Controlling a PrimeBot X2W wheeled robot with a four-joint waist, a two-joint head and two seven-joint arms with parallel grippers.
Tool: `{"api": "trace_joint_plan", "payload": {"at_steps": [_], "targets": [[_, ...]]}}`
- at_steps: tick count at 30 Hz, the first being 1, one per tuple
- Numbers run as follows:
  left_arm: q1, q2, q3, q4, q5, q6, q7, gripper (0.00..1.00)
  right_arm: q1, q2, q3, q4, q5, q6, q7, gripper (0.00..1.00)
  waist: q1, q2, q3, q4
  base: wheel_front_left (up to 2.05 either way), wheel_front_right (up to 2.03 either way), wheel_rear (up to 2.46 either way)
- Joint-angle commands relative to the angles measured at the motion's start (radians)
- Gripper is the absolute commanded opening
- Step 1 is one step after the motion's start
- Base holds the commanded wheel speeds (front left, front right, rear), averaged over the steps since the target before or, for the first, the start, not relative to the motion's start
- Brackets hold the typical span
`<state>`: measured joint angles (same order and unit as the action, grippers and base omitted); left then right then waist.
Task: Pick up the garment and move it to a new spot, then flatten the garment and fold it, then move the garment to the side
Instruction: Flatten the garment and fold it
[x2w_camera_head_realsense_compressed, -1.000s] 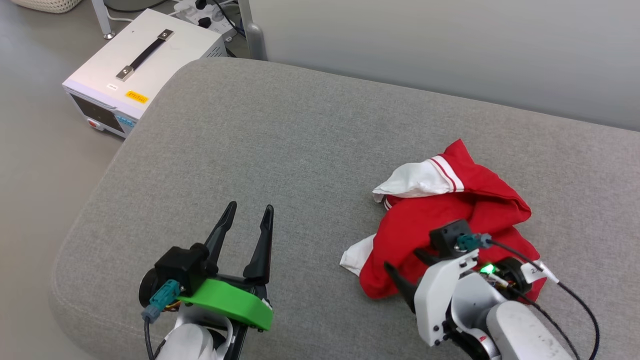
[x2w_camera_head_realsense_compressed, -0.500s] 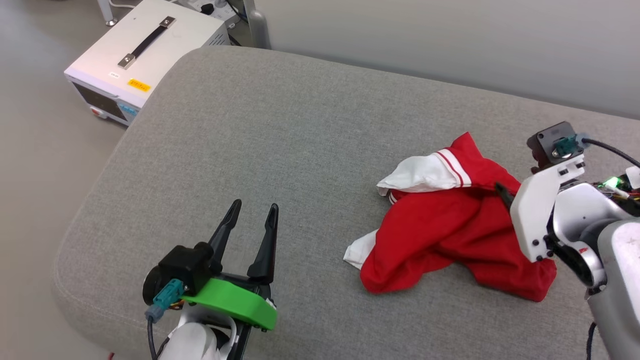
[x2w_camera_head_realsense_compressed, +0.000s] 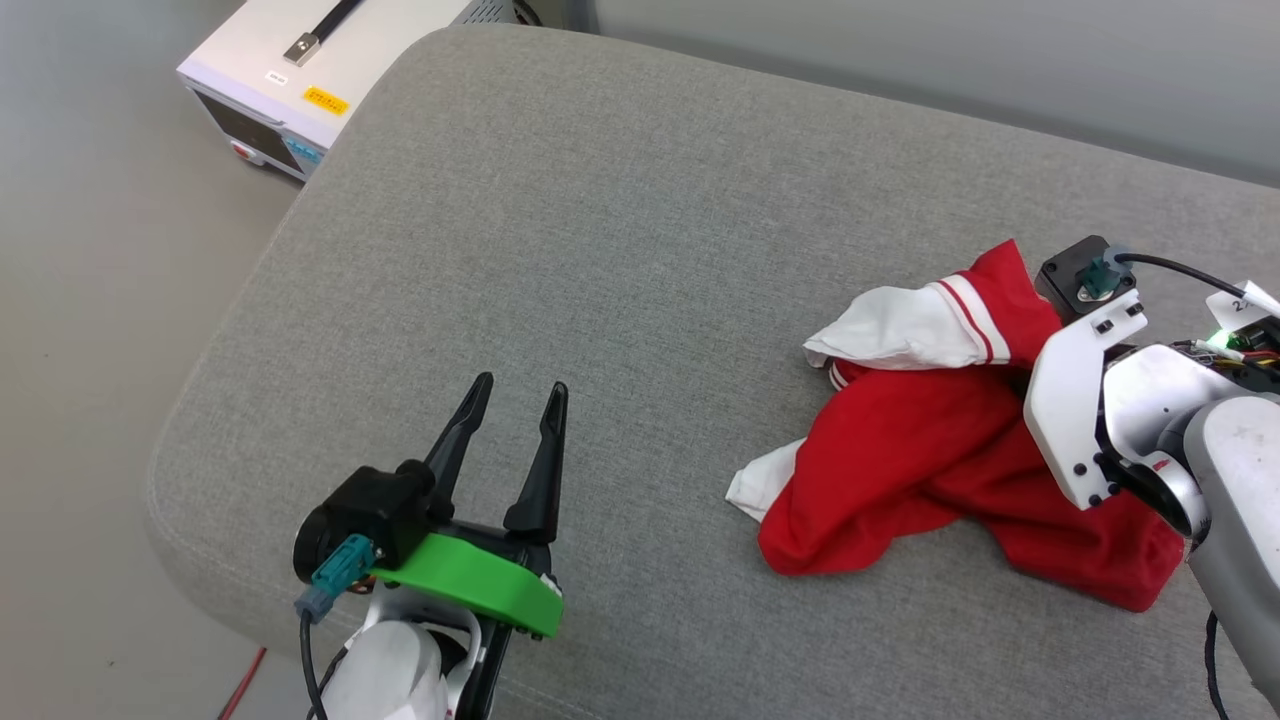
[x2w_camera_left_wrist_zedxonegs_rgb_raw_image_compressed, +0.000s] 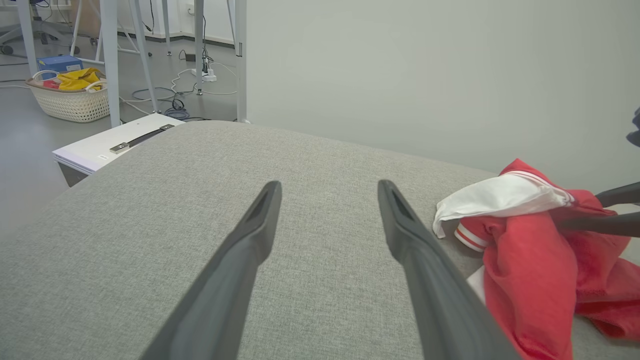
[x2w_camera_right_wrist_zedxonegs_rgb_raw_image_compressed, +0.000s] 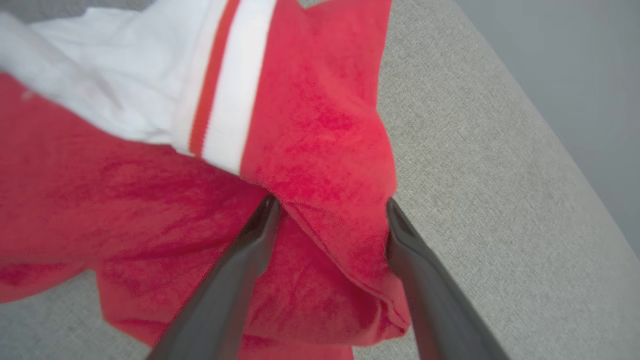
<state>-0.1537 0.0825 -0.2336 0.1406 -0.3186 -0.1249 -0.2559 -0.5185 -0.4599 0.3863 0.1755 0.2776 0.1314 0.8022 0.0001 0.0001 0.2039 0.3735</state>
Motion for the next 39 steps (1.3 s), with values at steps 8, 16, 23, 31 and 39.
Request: {"api": "trace_joint_plan", "payload": {"at_steps": [8, 16, 23, 31, 39], "targets": [[-0.029, -0.013, 0.000, -0.007, -0.012, -0.006, -0.006, 1.00, -0.065, -0.012, 0.061, 0.086, 0.021, -0.001, -0.111, 0.87, -0.0001, -0.0001, 0.031, 0.011, 0.00, 0.00, 0.00], [-0.023, -0.017, 0.011, 0.006, -0.008, -0.006, -0.006, 1.00, -0.062, 0.025, -0.020, 0.107, 0.092, -0.001, -0.200, 0.00, -0.0001, -0.0001, -0.003, -0.034, 0.00, 0.00, 0.00], [-0.002, -0.007, 0.025, 0.007, -0.001, -0.006, -0.006, 1.00, 0.037, 0.061, -0.179, 0.060, 0.162, -0.001, -0.203, 0.00, -0.0001, -0.0001, -0.050, -0.111, 0.00, 0.00, 0.00], [0.001, 0.004, 0.027, 0.001, 0.004, -0.006, -0.006, 1.00, 0.153, 0.149, -0.526, 0.056, 0.152, -0.001, -0.183, 0.00, -0.0001, -0.0001, -0.045, -0.202, 0.00, 0.00, 0.00], [-0.012, 0.012, 0.022, 0.007, 0.005, -0.006, -0.006, 1.00, 0.205, 0.281, -0.813, 0.150, 0.024, -0.001, -0.162, 0.50, -0.0001, -0.0001, -0.029, -0.244, 0.00, 0.00, 0.00]]}}
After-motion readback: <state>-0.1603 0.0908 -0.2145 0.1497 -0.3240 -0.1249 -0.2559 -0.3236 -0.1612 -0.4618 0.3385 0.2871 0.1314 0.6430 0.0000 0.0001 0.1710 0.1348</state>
